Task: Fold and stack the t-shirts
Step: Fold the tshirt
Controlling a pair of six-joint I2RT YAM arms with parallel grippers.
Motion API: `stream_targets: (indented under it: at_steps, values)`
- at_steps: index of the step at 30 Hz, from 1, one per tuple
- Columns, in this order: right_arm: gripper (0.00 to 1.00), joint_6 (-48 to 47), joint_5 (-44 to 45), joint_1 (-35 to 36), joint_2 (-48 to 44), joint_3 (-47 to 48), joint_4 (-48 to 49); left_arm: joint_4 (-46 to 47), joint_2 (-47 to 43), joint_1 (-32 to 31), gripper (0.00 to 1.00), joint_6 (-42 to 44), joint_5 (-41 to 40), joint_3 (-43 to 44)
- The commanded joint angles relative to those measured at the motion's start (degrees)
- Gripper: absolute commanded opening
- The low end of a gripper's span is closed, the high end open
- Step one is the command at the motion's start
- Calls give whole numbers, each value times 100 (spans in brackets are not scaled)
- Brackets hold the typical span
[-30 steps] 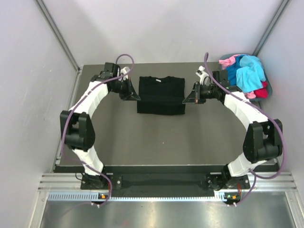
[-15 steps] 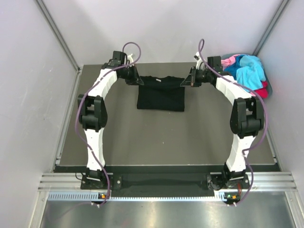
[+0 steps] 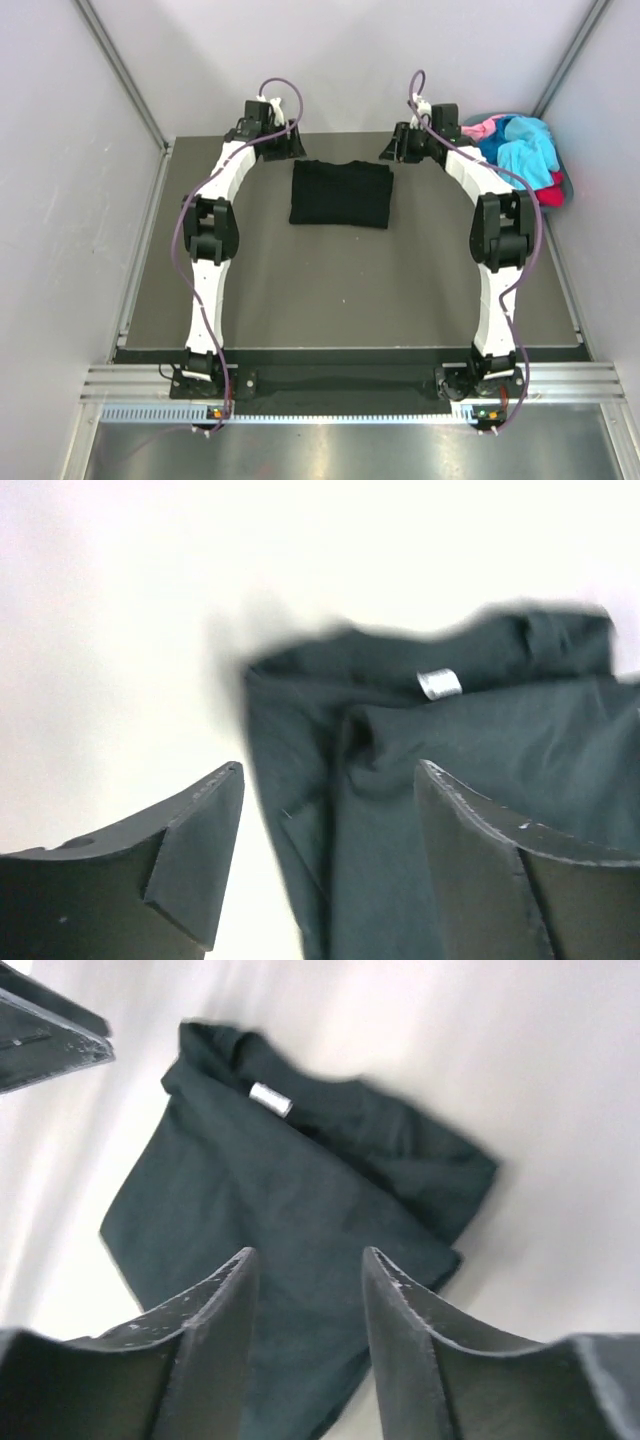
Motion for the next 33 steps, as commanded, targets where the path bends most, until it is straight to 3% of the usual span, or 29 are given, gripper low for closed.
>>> stream_targets:
  at_steps: [1,4,10,14,17,22,33]
  values:
    - [48,-434,460,1,-281,605,314,691,-336,-77,75,231,-1145,512]
    - [51,-496,284,19,-623,518,164,437,-784,-16,79,353,-1385,276]
    - [52,-680,-94,19,-914,-158,-311,-118,-1418,582,75,55,845,-1025]
    - [51,-672,3,-8,-730,-168,-355,-30,-1348,732,73,-86,1638,-1369]
    - [51,-698,134,-8,-581,-80,-337,225,-1050,714,72,-103,1998,-1134]
    - [51,-908,310,-78,-264,166,-443,453,-338,583,57,98,2482,-623]
    - [49,-1146,328,-227,439,658,-408,805,673,213,58,512,1947,458]
